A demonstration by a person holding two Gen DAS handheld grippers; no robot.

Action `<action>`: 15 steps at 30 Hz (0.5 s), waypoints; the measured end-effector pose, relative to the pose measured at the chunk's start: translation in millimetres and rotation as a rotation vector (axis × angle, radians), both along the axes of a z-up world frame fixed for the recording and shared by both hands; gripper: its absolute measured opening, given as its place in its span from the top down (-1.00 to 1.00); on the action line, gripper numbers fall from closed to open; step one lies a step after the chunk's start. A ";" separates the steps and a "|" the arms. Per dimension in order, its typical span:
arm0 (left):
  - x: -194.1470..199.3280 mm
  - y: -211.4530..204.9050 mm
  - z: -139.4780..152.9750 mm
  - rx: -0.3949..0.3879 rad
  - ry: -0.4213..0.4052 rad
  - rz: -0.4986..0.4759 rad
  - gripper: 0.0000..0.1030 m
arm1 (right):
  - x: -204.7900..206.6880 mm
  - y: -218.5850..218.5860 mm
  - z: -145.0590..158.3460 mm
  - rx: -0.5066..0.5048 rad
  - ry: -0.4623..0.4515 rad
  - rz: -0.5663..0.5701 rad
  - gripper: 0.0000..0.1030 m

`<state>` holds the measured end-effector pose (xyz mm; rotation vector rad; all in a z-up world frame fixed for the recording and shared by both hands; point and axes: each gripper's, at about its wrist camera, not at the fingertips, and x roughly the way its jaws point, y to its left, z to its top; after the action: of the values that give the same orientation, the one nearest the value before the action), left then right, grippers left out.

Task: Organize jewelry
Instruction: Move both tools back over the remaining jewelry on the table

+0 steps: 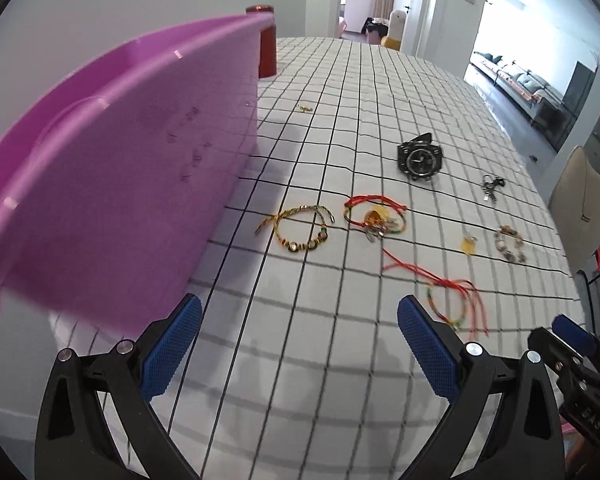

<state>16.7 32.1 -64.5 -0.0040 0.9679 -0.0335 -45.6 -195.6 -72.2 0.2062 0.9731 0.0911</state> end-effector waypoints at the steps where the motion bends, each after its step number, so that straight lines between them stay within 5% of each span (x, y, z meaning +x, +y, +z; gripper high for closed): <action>1: 8.6 -0.4 -7.2 0.009 0.000 -0.001 -0.87 | 4.3 1.8 -5.0 -0.004 -0.001 -0.006 -0.13; 15: 68.8 4.6 -71.3 0.018 -0.003 0.054 -0.87 | 38.1 5.3 -66.0 -0.018 -0.019 -0.036 -0.13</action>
<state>85.5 36.6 -135.8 -0.0135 0.9643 0.0248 -7.5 -190.3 -138.1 0.2062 0.9509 0.0510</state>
